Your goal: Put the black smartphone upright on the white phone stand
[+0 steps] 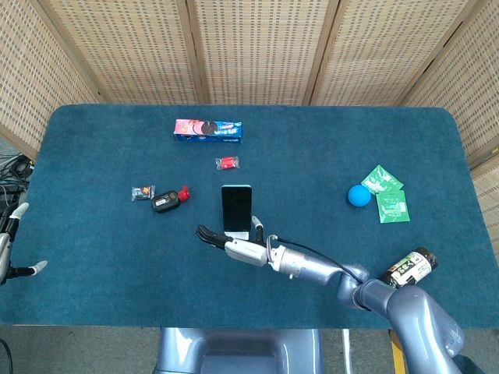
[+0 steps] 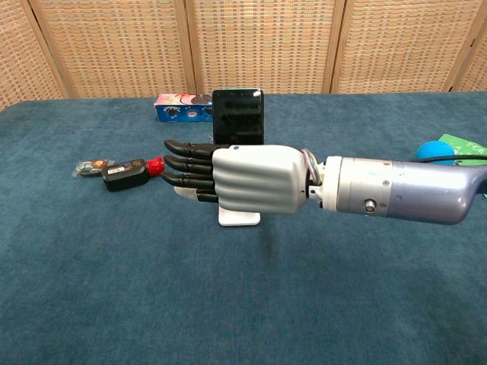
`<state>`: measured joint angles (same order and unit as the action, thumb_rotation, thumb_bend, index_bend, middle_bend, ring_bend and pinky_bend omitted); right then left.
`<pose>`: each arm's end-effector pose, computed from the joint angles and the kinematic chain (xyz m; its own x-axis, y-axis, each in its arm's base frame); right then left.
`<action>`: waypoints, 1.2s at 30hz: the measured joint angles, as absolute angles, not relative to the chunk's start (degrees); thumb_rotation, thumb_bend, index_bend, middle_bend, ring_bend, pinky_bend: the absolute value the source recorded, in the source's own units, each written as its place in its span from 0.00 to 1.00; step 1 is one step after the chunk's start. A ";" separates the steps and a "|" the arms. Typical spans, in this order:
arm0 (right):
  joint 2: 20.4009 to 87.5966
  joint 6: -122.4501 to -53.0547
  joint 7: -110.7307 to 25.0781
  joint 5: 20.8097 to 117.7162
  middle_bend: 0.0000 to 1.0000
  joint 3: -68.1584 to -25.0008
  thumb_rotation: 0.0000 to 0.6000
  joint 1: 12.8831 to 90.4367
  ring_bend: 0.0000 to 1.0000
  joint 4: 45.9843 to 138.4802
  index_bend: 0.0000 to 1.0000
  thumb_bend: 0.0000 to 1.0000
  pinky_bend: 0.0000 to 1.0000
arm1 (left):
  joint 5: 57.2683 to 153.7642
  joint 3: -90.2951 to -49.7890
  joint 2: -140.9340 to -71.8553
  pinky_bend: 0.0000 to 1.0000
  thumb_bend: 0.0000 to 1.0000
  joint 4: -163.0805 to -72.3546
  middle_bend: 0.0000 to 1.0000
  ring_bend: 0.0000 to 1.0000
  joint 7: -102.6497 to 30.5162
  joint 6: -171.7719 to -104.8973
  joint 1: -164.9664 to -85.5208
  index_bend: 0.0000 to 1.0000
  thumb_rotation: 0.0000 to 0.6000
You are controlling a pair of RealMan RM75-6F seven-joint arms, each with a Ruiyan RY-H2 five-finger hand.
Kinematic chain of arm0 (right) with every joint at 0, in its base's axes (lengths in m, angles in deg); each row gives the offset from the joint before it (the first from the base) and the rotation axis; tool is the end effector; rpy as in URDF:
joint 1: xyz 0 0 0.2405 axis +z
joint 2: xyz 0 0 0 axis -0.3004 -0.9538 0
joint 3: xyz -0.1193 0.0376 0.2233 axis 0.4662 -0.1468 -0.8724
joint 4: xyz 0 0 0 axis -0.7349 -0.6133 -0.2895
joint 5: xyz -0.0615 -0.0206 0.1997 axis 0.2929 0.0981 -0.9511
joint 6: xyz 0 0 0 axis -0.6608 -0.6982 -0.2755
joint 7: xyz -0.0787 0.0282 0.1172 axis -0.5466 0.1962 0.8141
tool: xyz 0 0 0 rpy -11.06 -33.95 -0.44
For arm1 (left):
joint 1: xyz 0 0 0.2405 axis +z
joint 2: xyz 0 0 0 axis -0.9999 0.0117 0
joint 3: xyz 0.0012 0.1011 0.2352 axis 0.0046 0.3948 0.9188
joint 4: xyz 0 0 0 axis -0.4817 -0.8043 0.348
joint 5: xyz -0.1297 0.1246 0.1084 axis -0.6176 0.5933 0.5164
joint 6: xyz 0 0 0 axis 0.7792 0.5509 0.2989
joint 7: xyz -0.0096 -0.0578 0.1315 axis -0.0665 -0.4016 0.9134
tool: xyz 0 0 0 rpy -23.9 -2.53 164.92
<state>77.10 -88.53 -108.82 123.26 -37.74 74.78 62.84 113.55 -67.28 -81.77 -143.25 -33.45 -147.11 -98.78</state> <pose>-0.0729 -0.3394 -0.0950 0.3258 0.9410 -0.0913 0.5469 -0.1088 0.8301 -0.3263 0.2089 0.1738 0.3699 0.1420 0.9181 0.9011 0.1859 -0.3918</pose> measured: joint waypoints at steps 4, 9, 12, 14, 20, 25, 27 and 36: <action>76.45 -89.50 -111.01 122.78 0.00 -37.52 1.00 73.56 0.01 65.38 0.02 0.20 0.00 | 113.84 -67.26 -81.68 0.00 0.00 -143.47 0.00 0.00 -33.49 -147.43 -98.69 0.00 1.00; 75.03 -90.47 -112.58 122.51 0.00 -37.60 1.00 72.83 0.01 68.52 0.02 0.20 0.00 | 114.63 -67.12 -81.45 0.00 0.00 -143.88 0.00 0.00 -33.81 -148.17 -98.38 0.00 1.00; 73.20 -91.92 -112.96 122.38 0.00 -37.90 1.00 72.25 0.01 71.57 0.02 0.20 0.00 | 115.32 -67.03 -81.27 0.00 0.00 -144.09 0.00 0.00 -34.14 -148.70 -98.17 0.00 1.00; 71.42 -93.06 -112.51 122.14 0.00 -38.45 1.00 72.06 0.01 73.58 0.02 0.20 0.00 | 115.89 -66.92 -81.12 0.00 0.00 -144.27 0.00 0.00 -34.52 -149.10 -97.98 0.00 1.00; 63.28 -100.62 -103.12 120.41 0.00 -39.22 1.00 68.98 0.00 79.60 0.02 0.09 0.00 | 118.55 -66.42 -80.54 0.00 0.00 -144.91 0.00 0.00 -35.83 -150.48 -97.39 0.00 1.00; 54.63 -104.89 -90.23 113.55 0.00 -39.80 1.00 62.83 0.00 87.23 0.00 0.00 0.00 | 120.34 -66.08 -80.00 0.00 0.00 -145.63 0.00 0.00 -36.60 -152.07 -96.74 0.00 1.00; 52.17 -105.26 -85.97 108.02 0.00 -40.03 1.00 59.82 0.00 92.75 0.00 0.00 0.00 | 121.15 -65.88 -79.74 0.00 0.00 -146.00 0.00 0.00 -36.85 -152.94 -96.32 0.00 1.00; 41.82 -108.00 -71.76 88.76 0.00 -39.70 1.00 43.81 0.00 114.31 0.00 0.00 0.00 | 124.15 -65.09 -79.78 0.00 0.00 -146.15 0.00 0.00 -37.49 -155.98 -94.85 0.00 1.00</action>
<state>41.82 -108.00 -71.76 88.76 -39.70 43.81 114.31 124.15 -65.09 -79.78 -146.15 -37.49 -155.98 -94.85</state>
